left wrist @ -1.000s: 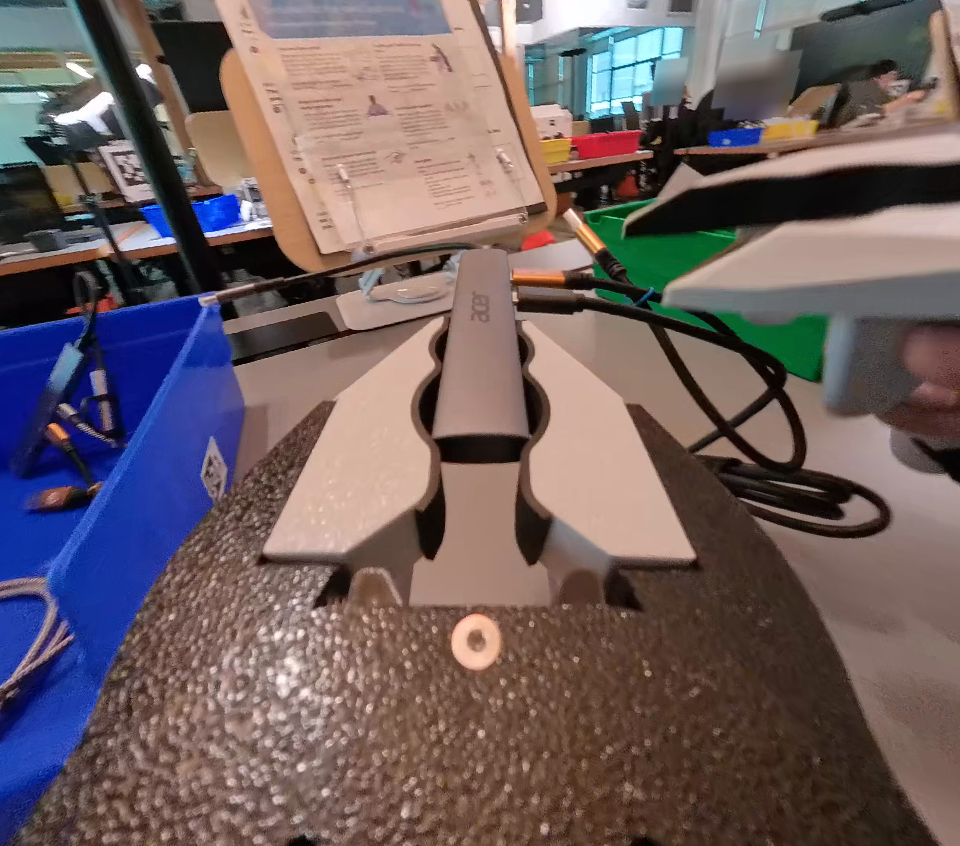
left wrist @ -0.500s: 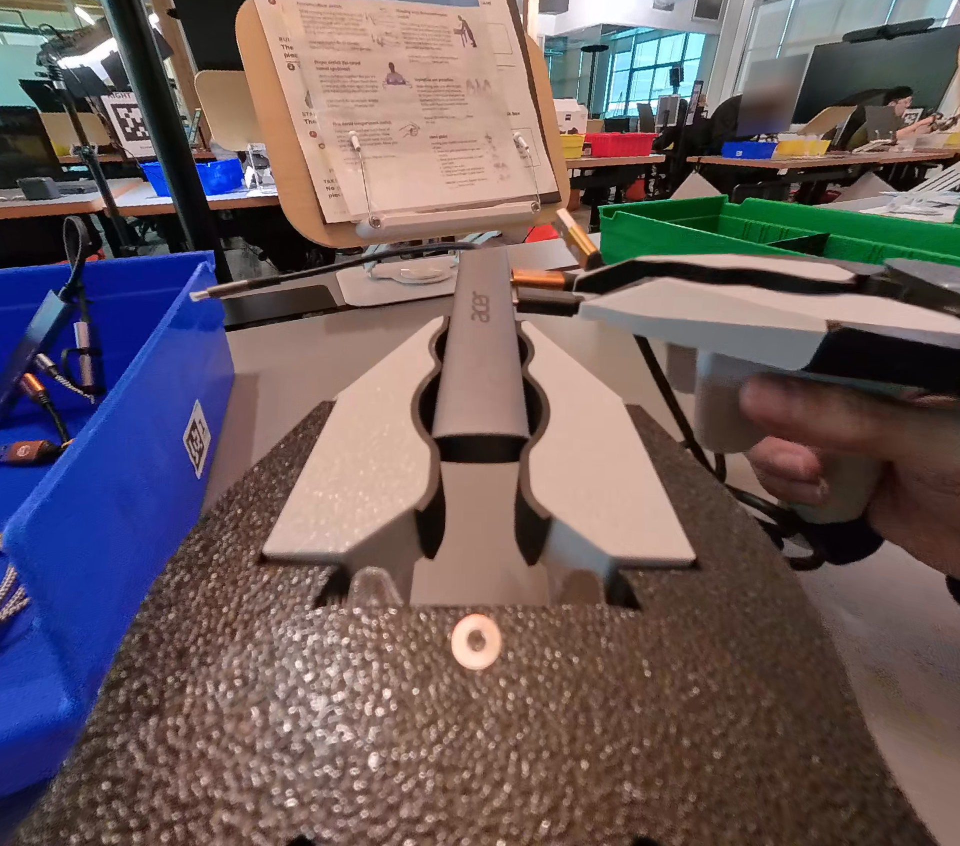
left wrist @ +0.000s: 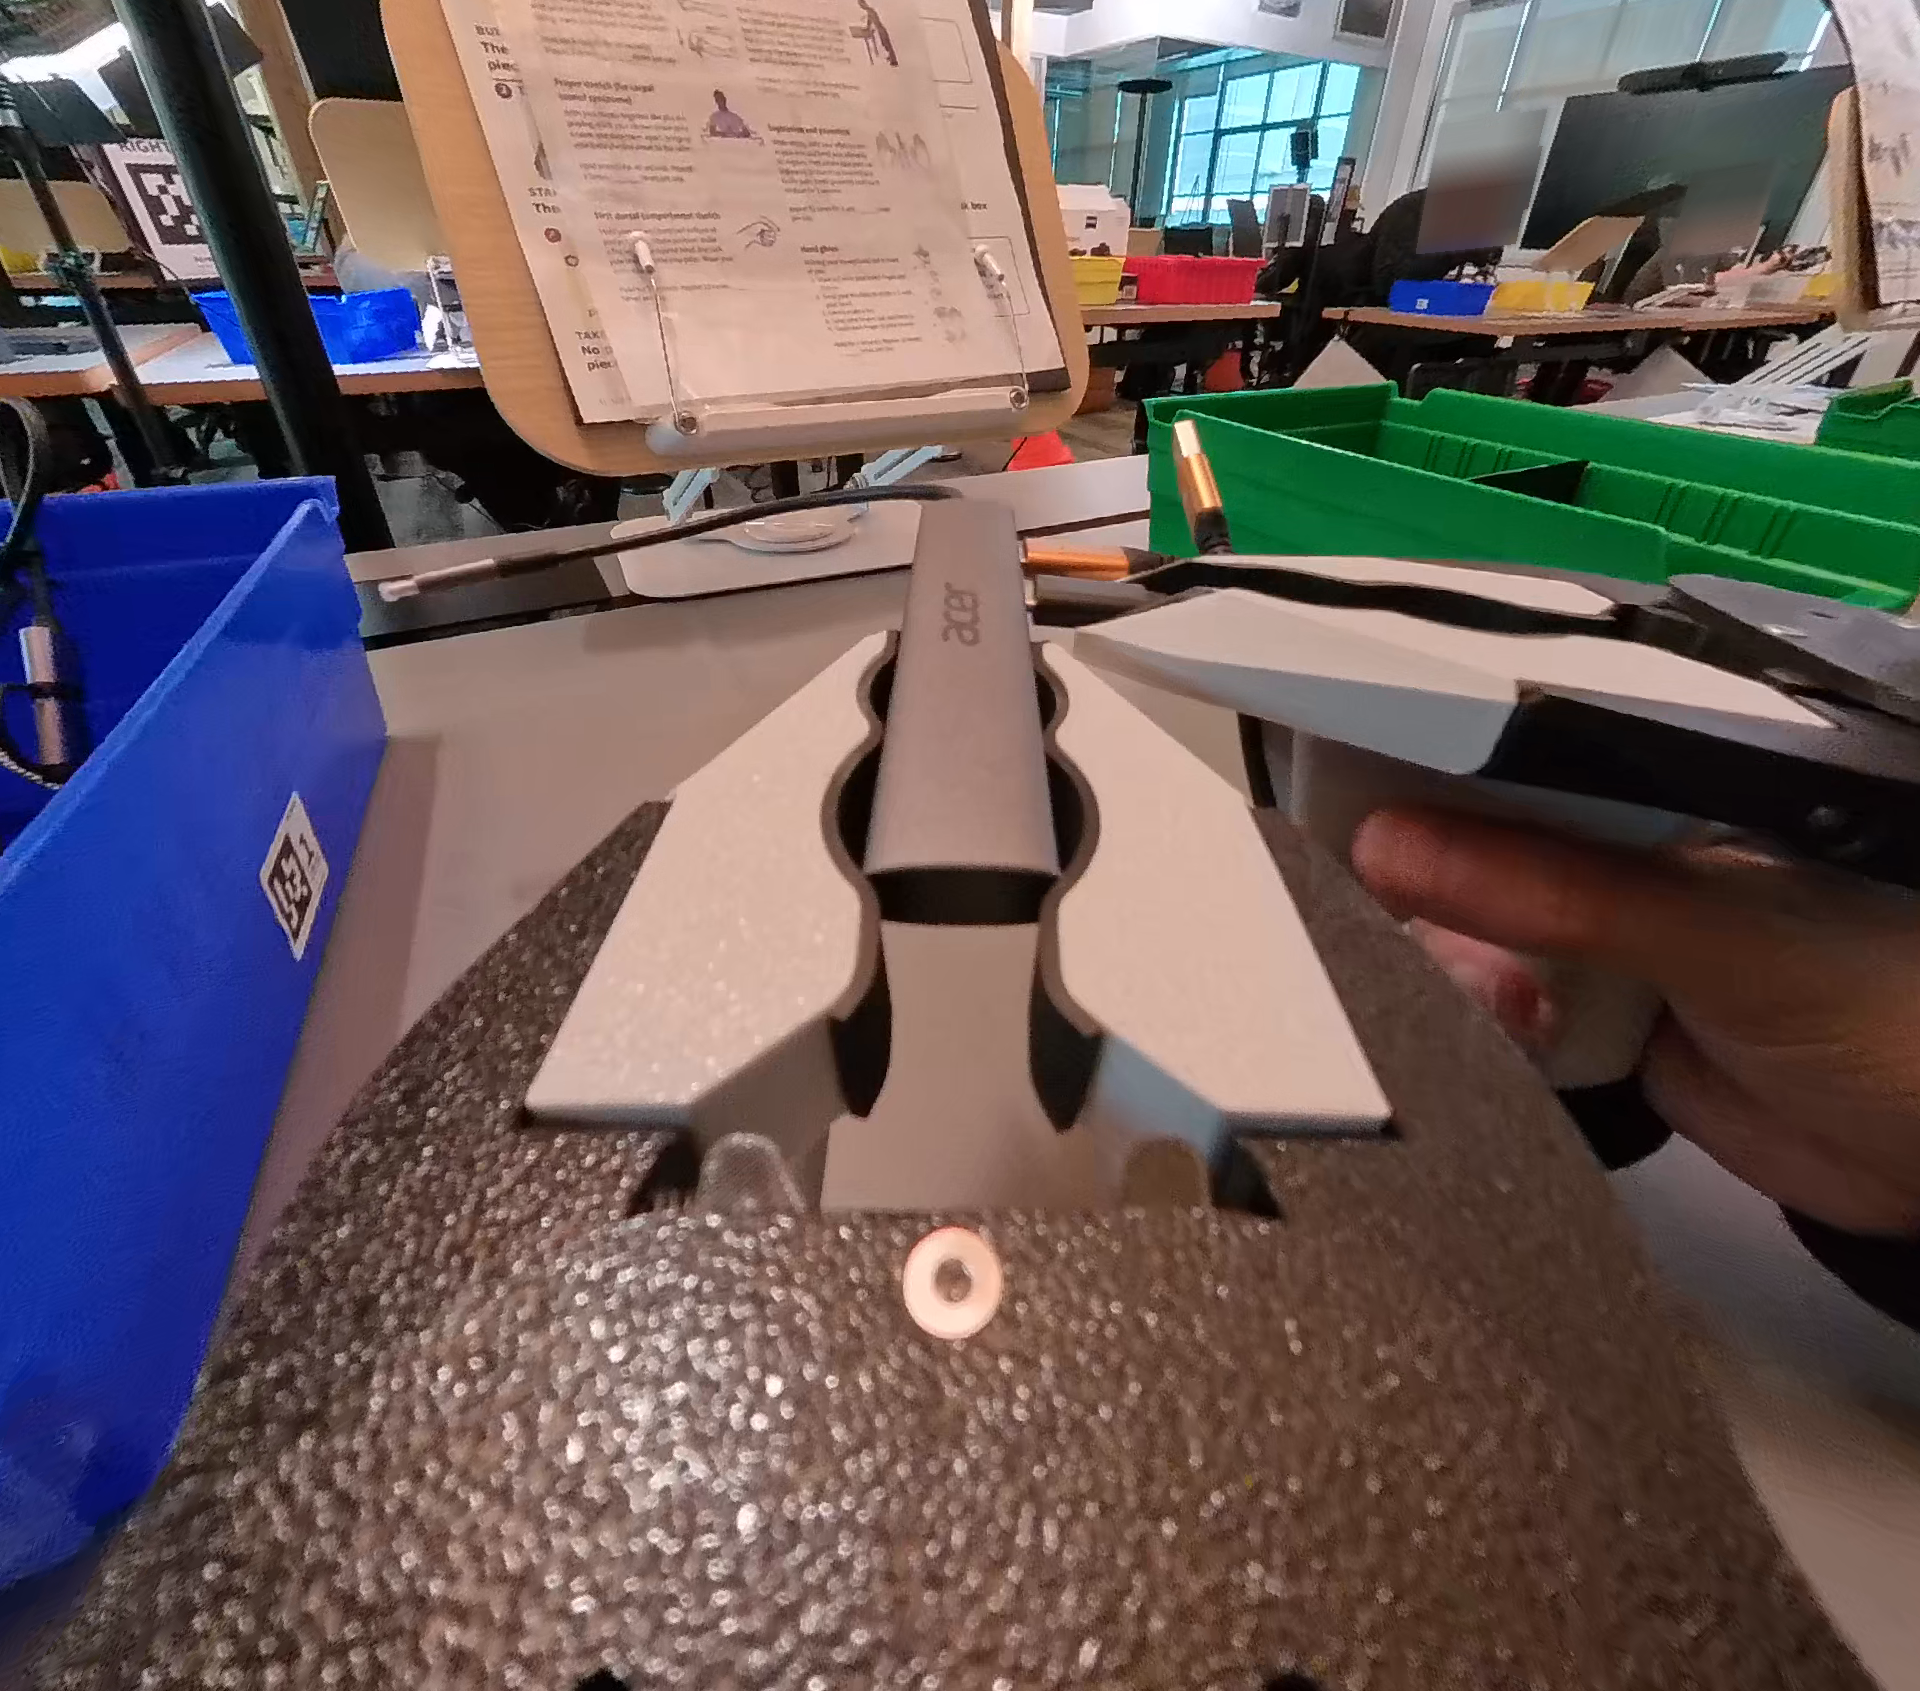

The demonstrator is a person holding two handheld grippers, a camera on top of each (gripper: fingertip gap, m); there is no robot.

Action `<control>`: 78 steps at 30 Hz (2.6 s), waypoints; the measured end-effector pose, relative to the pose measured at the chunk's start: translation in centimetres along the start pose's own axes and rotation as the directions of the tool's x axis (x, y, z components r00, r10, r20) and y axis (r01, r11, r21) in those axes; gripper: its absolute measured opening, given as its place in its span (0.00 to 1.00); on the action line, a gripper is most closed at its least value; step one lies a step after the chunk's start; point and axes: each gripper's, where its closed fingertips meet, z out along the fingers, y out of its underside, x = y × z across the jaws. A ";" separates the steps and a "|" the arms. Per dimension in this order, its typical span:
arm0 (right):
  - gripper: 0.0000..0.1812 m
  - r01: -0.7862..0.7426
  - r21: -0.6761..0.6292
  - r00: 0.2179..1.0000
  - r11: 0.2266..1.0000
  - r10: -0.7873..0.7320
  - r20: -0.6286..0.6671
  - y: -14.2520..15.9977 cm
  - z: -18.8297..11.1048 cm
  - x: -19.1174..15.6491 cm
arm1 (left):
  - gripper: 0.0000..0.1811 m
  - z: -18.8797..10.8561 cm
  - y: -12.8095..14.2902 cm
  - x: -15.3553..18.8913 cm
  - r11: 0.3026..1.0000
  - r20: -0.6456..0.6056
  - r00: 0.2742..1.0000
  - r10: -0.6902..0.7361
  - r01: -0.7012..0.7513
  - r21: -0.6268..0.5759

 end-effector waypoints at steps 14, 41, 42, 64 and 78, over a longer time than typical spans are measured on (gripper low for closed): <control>0.06 0.037 0.054 0.998 0.998 -0.034 -0.043 -0.3 -0.5 -0.1 | 0.12 0.0 0.1 0.6 0.998 -0.069 0.996 -0.059 0.059 -0.002; 0.06 0.031 -0.084 1.000 0.996 -0.031 0.001 -9.3 -12.5 0.5 | 0.12 -1.0 -1.8 -1.0 0.996 0.023 1.000 0.021 -0.023 0.087; 0.06 0.057 -0.049 0.997 0.997 -0.060 -0.044 -11.5 -13.8 1.6 | 0.12 -0.9 -1.6 -1.2 0.997 0.020 1.000 -0.002 0.001 0.080; 0.06 -0.044 -0.450 0.909 0.892 -0.151 -0.389 -5.0 -17.9 23.1 | 0.12 -0.3 -0.6 0.1 0.999 -0.065 0.998 0.001 0.001 0.035; 0.40 0.101 -0.490 0.849 0.866 -0.331 -0.411 -7.5 -18.2 17.4 | 0.12 -0.1 -0.4 0.6 1.000 -0.094 0.996 -0.010 0.012 0.021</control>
